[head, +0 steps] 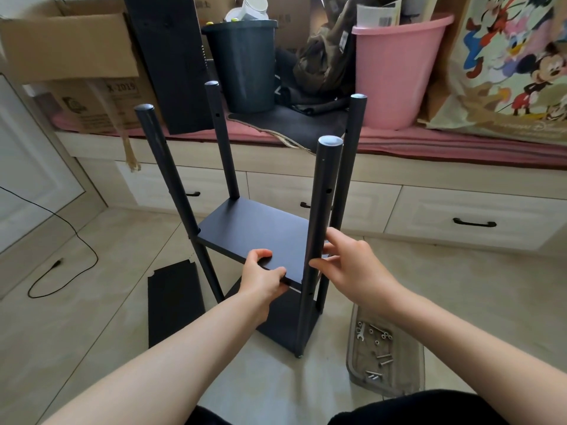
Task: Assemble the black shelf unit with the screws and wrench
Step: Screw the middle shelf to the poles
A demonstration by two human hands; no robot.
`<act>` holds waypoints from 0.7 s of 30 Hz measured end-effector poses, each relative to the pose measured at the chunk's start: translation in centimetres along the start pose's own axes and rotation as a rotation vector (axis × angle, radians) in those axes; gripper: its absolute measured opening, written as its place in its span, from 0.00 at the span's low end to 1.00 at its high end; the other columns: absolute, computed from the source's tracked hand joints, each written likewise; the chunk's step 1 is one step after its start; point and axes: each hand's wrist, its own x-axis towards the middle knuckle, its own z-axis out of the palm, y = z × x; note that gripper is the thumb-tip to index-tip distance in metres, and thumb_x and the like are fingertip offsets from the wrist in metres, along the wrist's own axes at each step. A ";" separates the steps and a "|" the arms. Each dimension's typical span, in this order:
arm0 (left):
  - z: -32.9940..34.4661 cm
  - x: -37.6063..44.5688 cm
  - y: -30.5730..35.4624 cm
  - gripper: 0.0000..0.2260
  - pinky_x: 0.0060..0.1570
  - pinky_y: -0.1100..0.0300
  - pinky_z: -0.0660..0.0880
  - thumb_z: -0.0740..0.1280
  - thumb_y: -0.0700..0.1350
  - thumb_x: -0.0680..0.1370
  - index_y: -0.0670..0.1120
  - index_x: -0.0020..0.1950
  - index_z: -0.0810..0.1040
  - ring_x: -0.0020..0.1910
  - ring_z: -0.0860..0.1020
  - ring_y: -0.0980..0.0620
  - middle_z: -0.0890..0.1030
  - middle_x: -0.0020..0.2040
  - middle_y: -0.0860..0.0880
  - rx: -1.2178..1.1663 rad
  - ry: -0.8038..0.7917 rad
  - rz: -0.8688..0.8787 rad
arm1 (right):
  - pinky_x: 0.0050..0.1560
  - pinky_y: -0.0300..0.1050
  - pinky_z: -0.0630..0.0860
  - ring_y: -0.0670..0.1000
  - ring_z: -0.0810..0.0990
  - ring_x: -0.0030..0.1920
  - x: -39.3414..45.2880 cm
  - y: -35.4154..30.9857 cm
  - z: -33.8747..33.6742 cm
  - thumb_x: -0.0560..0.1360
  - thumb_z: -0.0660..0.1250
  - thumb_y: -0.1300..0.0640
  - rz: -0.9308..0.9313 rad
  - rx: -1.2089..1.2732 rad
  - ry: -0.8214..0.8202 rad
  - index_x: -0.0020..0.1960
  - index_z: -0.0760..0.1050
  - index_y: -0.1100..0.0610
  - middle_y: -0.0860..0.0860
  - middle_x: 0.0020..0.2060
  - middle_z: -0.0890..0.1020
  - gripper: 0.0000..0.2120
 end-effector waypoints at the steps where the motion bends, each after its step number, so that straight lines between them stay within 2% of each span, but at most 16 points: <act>1: 0.0 0.1 0.0 0.20 0.37 0.60 0.82 0.69 0.31 0.78 0.52 0.62 0.72 0.54 0.79 0.44 0.73 0.57 0.48 0.001 -0.022 0.007 | 0.46 0.30 0.77 0.35 0.81 0.48 0.0 0.1 0.0 0.78 0.68 0.62 -0.003 0.006 0.002 0.61 0.74 0.48 0.45 0.51 0.83 0.15; 2: 0.0 0.0 0.0 0.22 0.38 0.60 0.83 0.68 0.31 0.78 0.53 0.66 0.72 0.55 0.79 0.45 0.73 0.59 0.49 -0.001 -0.047 0.007 | 0.47 0.33 0.78 0.37 0.82 0.48 0.0 0.2 0.0 0.78 0.68 0.62 -0.003 0.011 0.005 0.61 0.74 0.48 0.45 0.51 0.83 0.15; 4: 0.0 -0.1 0.0 0.26 0.47 0.55 0.83 0.66 0.32 0.80 0.52 0.74 0.71 0.57 0.79 0.45 0.73 0.63 0.48 0.053 -0.094 -0.009 | 0.48 0.36 0.80 0.38 0.82 0.49 0.0 0.3 0.0 0.78 0.68 0.62 -0.003 0.014 0.018 0.60 0.74 0.48 0.44 0.51 0.83 0.14; 6: -0.1 0.0 0.0 0.29 0.54 0.52 0.82 0.65 0.37 0.80 0.55 0.79 0.64 0.59 0.79 0.43 0.74 0.66 0.46 0.268 -0.117 0.027 | 0.47 0.34 0.79 0.37 0.82 0.48 0.0 0.4 -0.2 0.78 0.69 0.62 -0.012 0.020 0.026 0.57 0.73 0.45 0.43 0.49 0.83 0.14; 7: -0.1 -0.2 0.0 0.32 0.52 0.54 0.82 0.65 0.39 0.80 0.57 0.81 0.60 0.58 0.78 0.44 0.73 0.66 0.45 0.417 -0.140 0.058 | 0.47 0.34 0.78 0.37 0.82 0.48 0.0 0.4 -0.3 0.77 0.69 0.62 -0.016 0.023 0.029 0.56 0.73 0.43 0.42 0.48 0.82 0.15; 9: -0.2 -0.7 -0.3 0.38 0.40 0.65 0.76 0.66 0.39 0.77 0.59 0.82 0.52 0.52 0.75 0.51 0.69 0.64 0.46 0.703 -0.190 0.126 | 0.47 0.34 0.79 0.36 0.81 0.48 0.0 0.4 -0.3 0.77 0.69 0.62 -0.023 0.033 0.035 0.54 0.72 0.42 0.41 0.48 0.82 0.16; 11: -0.3 -1.0 -0.6 0.41 0.37 0.65 0.70 0.66 0.38 0.77 0.59 0.82 0.48 0.46 0.73 0.53 0.66 0.58 0.48 1.001 -0.163 0.209 | 0.49 0.36 0.79 0.36 0.81 0.49 0.0 0.5 -0.3 0.77 0.69 0.62 -0.024 0.047 0.037 0.55 0.73 0.44 0.42 0.48 0.82 0.15; 13: -0.9 -1.2 0.0 0.35 0.43 0.59 0.70 0.67 0.40 0.77 0.57 0.81 0.57 0.49 0.74 0.49 0.68 0.55 0.48 1.387 -0.037 0.438 | 0.51 0.39 0.80 0.36 0.81 0.49 0.0 0.7 -0.2 0.77 0.69 0.63 -0.022 0.063 0.040 0.57 0.75 0.47 0.43 0.49 0.83 0.13; 14: -1.2 -1.3 0.6 0.29 0.44 0.57 0.69 0.69 0.42 0.77 0.55 0.76 0.67 0.51 0.75 0.47 0.71 0.54 0.47 1.571 0.040 0.643 | 0.52 0.40 0.80 0.37 0.82 0.49 0.0 0.8 -0.1 0.77 0.69 0.63 -0.019 0.074 0.040 0.58 0.75 0.48 0.44 0.49 0.83 0.13; 15: -1.5 -1.0 1.0 0.22 0.44 0.56 0.69 0.73 0.45 0.73 0.54 0.67 0.76 0.50 0.76 0.46 0.74 0.51 0.48 1.725 0.101 0.876 | 0.52 0.41 0.80 0.38 0.82 0.49 0.1 0.8 -0.1 0.77 0.69 0.62 -0.015 0.084 0.042 0.59 0.75 0.49 0.44 0.50 0.83 0.14; 16: -1.9 -0.6 1.2 0.19 0.43 0.56 0.71 0.78 0.48 0.68 0.53 0.58 0.82 0.47 0.77 0.46 0.77 0.48 0.48 1.817 0.129 1.051 | 0.52 0.42 0.80 0.38 0.82 0.49 0.0 0.9 0.0 0.77 0.69 0.62 -0.015 0.092 0.043 0.60 0.75 0.49 0.44 0.50 0.83 0.14; 17: -2.1 -0.3 1.3 0.22 0.45 0.55 0.75 0.81 0.51 0.62 0.53 0.56 0.84 0.48 0.79 0.46 0.80 0.48 0.48 1.849 0.129 1.180 | 0.52 0.42 0.80 0.38 0.82 0.49 0.0 0.9 0.1 0.77 0.69 0.61 -0.020 0.098 0.044 0.61 0.75 0.48 0.44 0.51 0.83 0.15; 18: -2.2 0.1 1.4 0.29 0.53 0.52 0.76 0.81 0.54 0.62 0.53 0.62 0.82 0.55 0.80 0.44 0.81 0.55 0.46 1.880 0.062 1.175 | 0.52 0.42 0.80 0.38 0.82 0.49 0.0 1.0 0.1 0.78 0.69 0.61 -0.030 0.105 0.044 0.61 0.75 0.48 0.44 0.50 0.83 0.15; 19: -2.3 0.7 1.3 0.36 0.67 0.47 0.71 0.79 0.57 0.66 0.52 0.73 0.74 0.67 0.75 0.41 0.77 0.66 0.43 1.885 -0.047 1.103 | 0.52 0.42 0.80 0.38 0.83 0.49 0.0 1.1 0.1 0.78 0.69 0.61 -0.041 0.111 0.044 0.61 0.75 0.48 0.43 0.50 0.83 0.15; 20: -2.2 1.4 0.9 0.39 0.76 0.44 0.59 0.73 0.58 0.73 0.52 0.80 0.62 0.77 0.63 0.40 0.67 0.76 0.42 1.864 -0.143 1.070 | 0.52 0.42 0.80 0.38 0.83 0.50 0.1 1.1 0.1 0.78 0.69 0.61 -0.048 0.117 0.044 0.61 0.75 0.48 0.43 0.50 0.84 0.15; 21: -2.0 2.1 0.6 0.38 0.79 0.43 0.49 0.67 0.58 0.78 0.52 0.83 0.52 0.81 0.51 0.41 0.56 0.82 0.44 1.852 -0.231 1.027 | 0.52 0.41 0.80 0.39 0.83 0.49 0.1 1.2 0.1 0.78 0.69 0.62 -0.052 0.122 0.044 0.61 0.75 0.48 0.42 0.50 0.84 0.15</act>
